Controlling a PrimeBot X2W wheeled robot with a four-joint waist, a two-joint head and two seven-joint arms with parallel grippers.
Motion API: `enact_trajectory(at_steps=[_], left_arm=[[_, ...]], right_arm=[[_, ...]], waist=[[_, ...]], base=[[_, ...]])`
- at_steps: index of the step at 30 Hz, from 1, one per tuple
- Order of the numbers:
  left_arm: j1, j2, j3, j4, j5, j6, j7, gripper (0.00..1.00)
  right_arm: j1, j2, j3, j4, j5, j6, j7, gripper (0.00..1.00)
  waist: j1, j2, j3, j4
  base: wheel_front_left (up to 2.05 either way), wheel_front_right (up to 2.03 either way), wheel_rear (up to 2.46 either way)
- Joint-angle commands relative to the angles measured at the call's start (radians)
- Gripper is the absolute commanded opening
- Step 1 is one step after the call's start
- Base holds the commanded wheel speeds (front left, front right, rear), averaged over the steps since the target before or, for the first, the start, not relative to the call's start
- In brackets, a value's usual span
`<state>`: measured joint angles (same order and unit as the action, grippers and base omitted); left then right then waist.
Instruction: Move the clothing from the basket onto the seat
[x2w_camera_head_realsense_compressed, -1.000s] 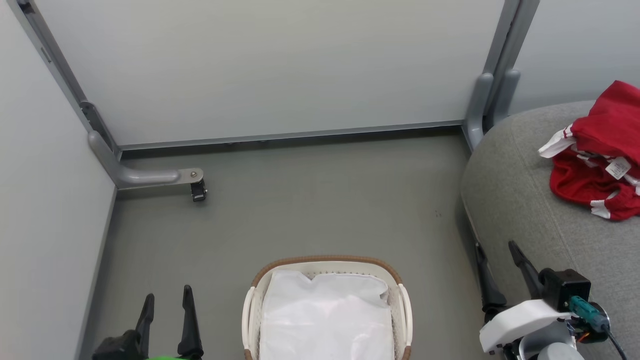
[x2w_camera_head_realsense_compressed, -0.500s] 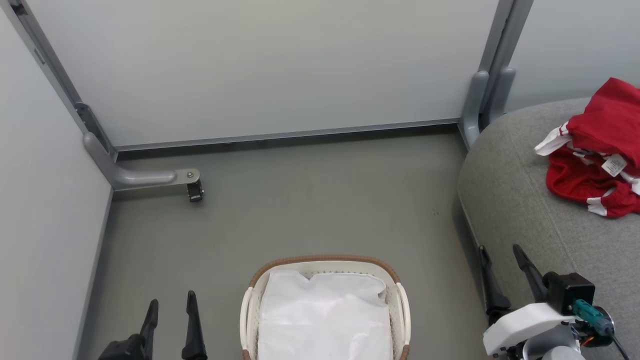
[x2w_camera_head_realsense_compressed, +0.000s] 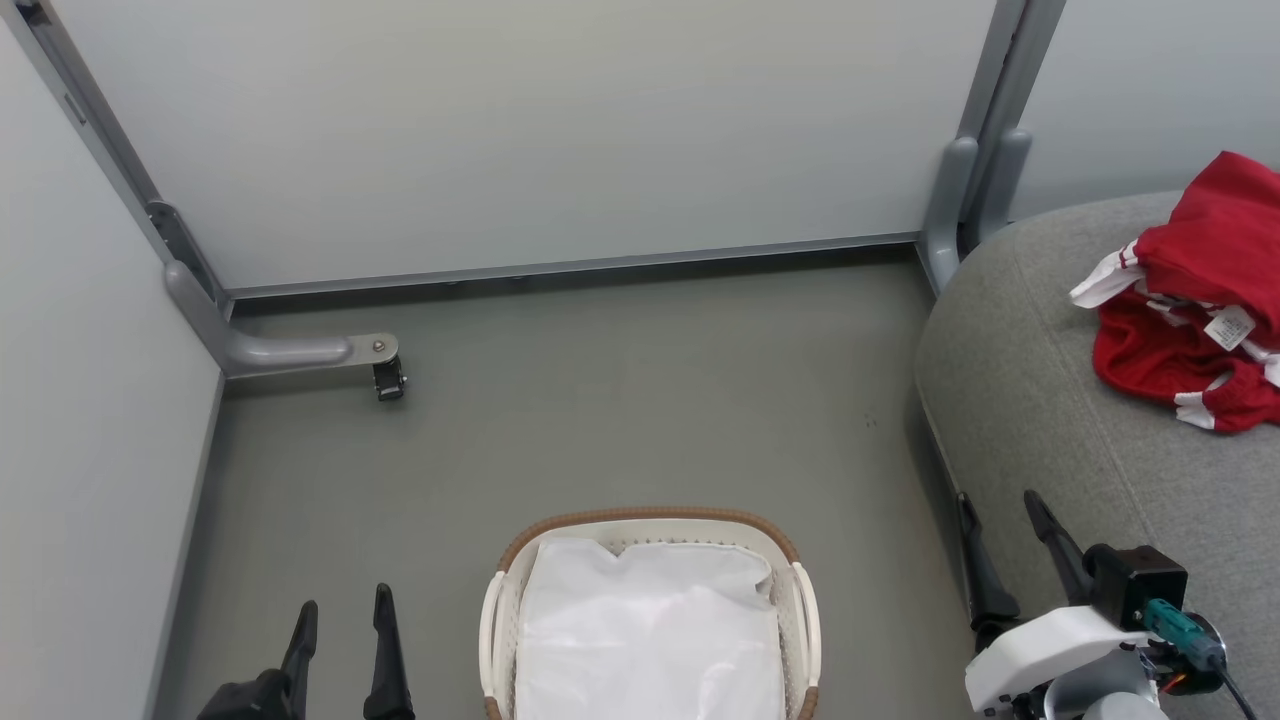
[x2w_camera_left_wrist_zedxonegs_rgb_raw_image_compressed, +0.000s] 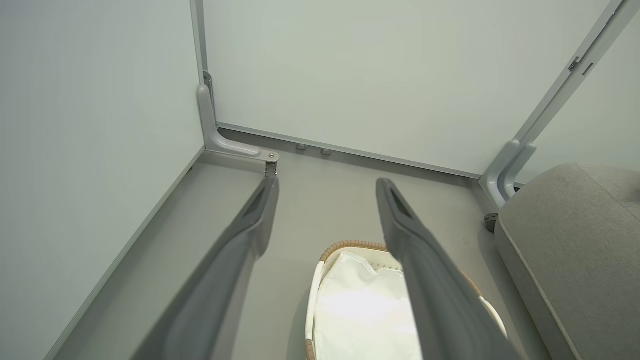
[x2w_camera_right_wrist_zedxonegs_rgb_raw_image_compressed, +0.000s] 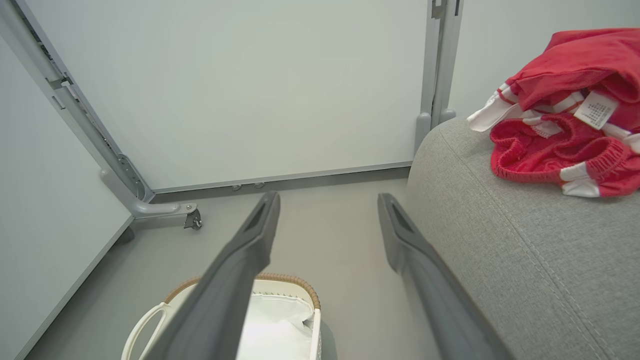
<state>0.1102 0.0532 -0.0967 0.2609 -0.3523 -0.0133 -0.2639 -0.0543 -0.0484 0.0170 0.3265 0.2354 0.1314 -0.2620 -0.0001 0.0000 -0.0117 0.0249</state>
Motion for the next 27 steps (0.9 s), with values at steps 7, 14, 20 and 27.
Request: enact_trajectory(at_steps=[7, 14, 20, 27], left_arm=[[0.001, -0.001, 0.002, 0.008, -0.005, -0.001, 0.001, 0.0], [-0.012, -0.003, 0.014, 0.031, -0.084, -0.008, 0.025, 0.0], [-0.031, -0.003, 0.031, 0.026, -0.182, -0.017, 0.054, 0.0], [-0.051, -0.003, 0.049, 0.021, -0.29, -0.027, 0.087, 0.0]], right_arm=[[0.003, 0.002, -0.004, 0.011, 0.004, 0.0, 0.002, 0.0], [0.006, 0.006, -0.014, 0.032, 0.087, 0.0, 0.029, 0.0], [0.002, 0.005, -0.023, 0.02, 0.195, 0.0, 0.057, 0.0], [-0.004, 0.005, -0.032, 0.007, 0.314, 0.0, 0.087, 0.0]], waist=[[0.0001, 0.0, 0.001, 0.0], [0.0001, 0.0, 0.001, -0.001], [0.0001, 0.0, 0.002, -0.002], [0.0001, 0.0, 0.003, -0.003]], base=[[0.0, 0.0, 0.0], [0.0, 0.0, 0.0], [0.0, 0.0, 0.0], [0.0, 0.0, 0.0]])
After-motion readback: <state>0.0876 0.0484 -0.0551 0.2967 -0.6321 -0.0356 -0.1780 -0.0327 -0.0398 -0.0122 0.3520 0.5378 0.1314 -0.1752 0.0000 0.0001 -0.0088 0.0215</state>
